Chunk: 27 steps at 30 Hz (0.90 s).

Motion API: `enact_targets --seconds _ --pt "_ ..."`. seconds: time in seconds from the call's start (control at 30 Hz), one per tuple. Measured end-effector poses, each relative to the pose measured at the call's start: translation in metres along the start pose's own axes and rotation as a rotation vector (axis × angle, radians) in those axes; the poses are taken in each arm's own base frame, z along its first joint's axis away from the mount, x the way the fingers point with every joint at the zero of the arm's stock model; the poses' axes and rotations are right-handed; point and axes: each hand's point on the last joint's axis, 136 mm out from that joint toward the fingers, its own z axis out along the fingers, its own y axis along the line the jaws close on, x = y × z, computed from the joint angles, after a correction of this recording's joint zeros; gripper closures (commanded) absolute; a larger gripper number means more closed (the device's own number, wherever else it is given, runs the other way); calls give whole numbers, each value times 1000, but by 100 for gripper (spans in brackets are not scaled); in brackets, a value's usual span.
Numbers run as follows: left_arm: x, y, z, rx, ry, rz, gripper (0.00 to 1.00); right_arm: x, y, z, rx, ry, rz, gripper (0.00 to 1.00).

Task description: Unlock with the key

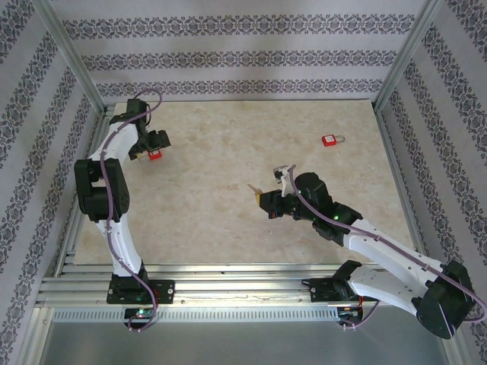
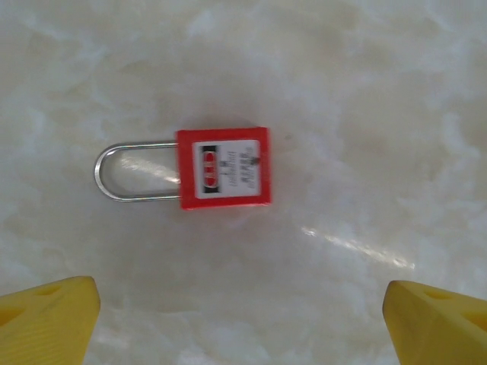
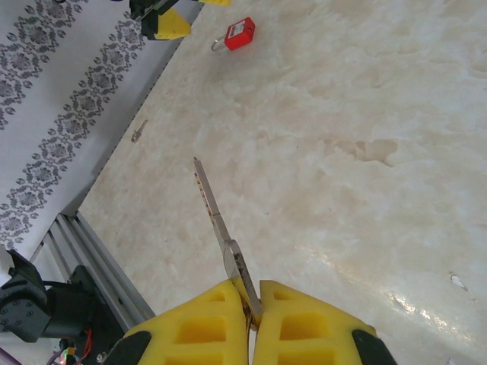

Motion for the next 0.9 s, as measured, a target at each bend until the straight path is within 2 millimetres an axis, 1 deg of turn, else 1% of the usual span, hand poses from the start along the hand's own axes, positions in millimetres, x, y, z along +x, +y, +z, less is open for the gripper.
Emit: enact_targets --seconds 0.07,0.13,0.27,0.37,0.43,0.5,0.7,0.8,0.9 --pt "0 12 4 17 15 -91 3 3 -3 2 6 10 3 100" --pt "-1 17 7 35 18 -160 3 5 -4 3 10 15 6 100" --pt "2 13 17 68 31 -247 5 5 -5 3 10 15 5 100" --pt "6 9 31 82 57 -286 5 5 -5 3 10 15 5 100" --pt "11 10 42 79 81 -311 5 5 -5 3 11 16 5 100" --pt "15 10 48 74 97 -327 5 5 -5 4 14 15 5 100" --pt "12 9 53 80 88 -359 5 7 -9 4 26 13 6 100" --pt "11 10 60 75 85 -371 6 7 -9 4 26 13 6 100" --pt "7 10 60 72 78 -385 6 7 -9 4 26 12 6 100"
